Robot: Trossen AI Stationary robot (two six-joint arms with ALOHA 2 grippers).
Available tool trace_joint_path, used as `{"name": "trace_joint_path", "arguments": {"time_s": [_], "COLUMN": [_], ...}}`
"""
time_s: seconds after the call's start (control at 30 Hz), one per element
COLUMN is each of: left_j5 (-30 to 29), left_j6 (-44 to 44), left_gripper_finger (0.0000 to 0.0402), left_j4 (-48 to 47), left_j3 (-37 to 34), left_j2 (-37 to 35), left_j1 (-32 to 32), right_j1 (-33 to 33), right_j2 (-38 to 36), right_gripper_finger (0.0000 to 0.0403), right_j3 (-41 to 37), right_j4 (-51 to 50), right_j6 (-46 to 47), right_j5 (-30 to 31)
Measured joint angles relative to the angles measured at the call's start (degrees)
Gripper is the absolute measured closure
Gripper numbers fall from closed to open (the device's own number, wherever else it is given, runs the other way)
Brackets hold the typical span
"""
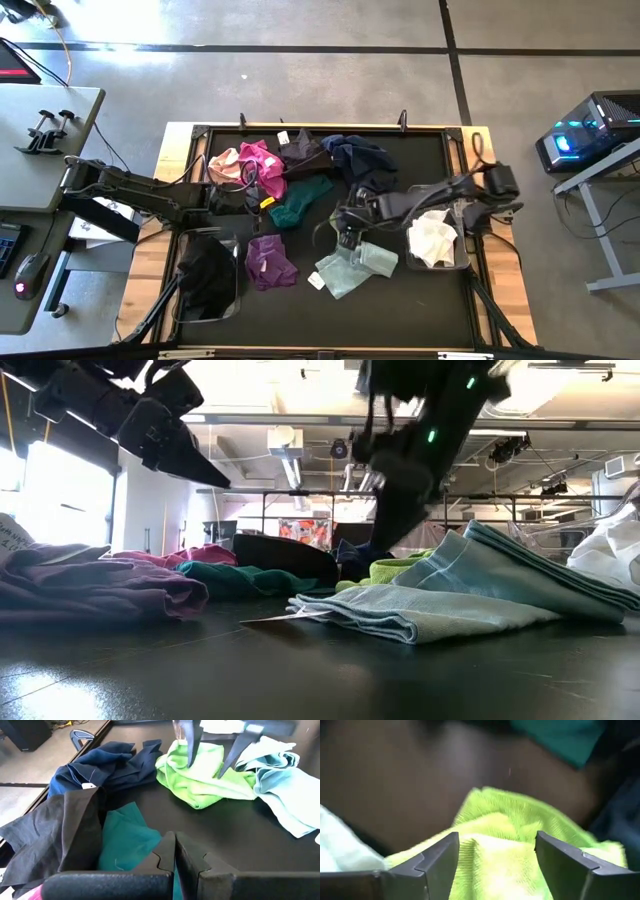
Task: Sort towels by color in basket
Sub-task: Put the light green towel into the right transparent bin
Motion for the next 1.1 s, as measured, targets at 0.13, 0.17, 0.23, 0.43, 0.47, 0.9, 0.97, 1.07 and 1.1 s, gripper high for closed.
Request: {"name": "trace_joint_path", "arguments": {"time_s": [0.13,0.17,0.23,0.43,0.47,0.9,0.97,1.07,1.1], "left_j5": [0.02,0.02,0.02,0.02,0.02,0.02,0.04,0.02,0.02], "left_j6": [-0.04,-0.02,-0.02,-0.02,-0.07,-1.03,-1.05,-1.07,-1.05], "left_gripper_finger": [0.0401,0.0402,0.0401,0.0401,0.0401,0.0401,0.0402,0.0401,0.0401], "left_j4": [-0.61,-0.65,-0.62,-0.59,-0.59,-0.89,-1.02,-1.03,-1.01], "left_j3": [0.00,0.00,0.00,0.00,0.00,0.02,0.02,0.02,0.02], "left_j2": [0.00,0.00,0.00,0.00,0.00,0.02,0.02,0.02,0.02], "left_j1": [0.00,0.00,0.00,0.00,0.00,0.00,0.00,0.00,0.00], "right_j1": [-1.59,-1.65,-1.38,1.39,1.72,18.57,21.54,24.79,25.86], "right_j2": [5.17,6.39,8.45,10.14,9.44,-22.75,-28.00,-32.64,-33.52], "right_gripper_finger": [0.0140,0.0140,0.0146,0.0278,0.0313,0.0388,0.0392,0.0386,0.0386], "right_j3": [0.04,0.19,0.43,0.47,0.32,-0.09,0.08,0.02,0.02], "right_j4": [-0.99,-1.15,-1.34,0.04,-0.06,-18.18,-26.04,-43.74,-50.43], "right_j6": [1.89,1.96,1.28,-2.78,-2.54,13.95,22.11,40.23,46.57], "right_j5": [-1.47,-1.45,-1.35,1.42,1.45,22.06,23.02,22.89,22.30]}}
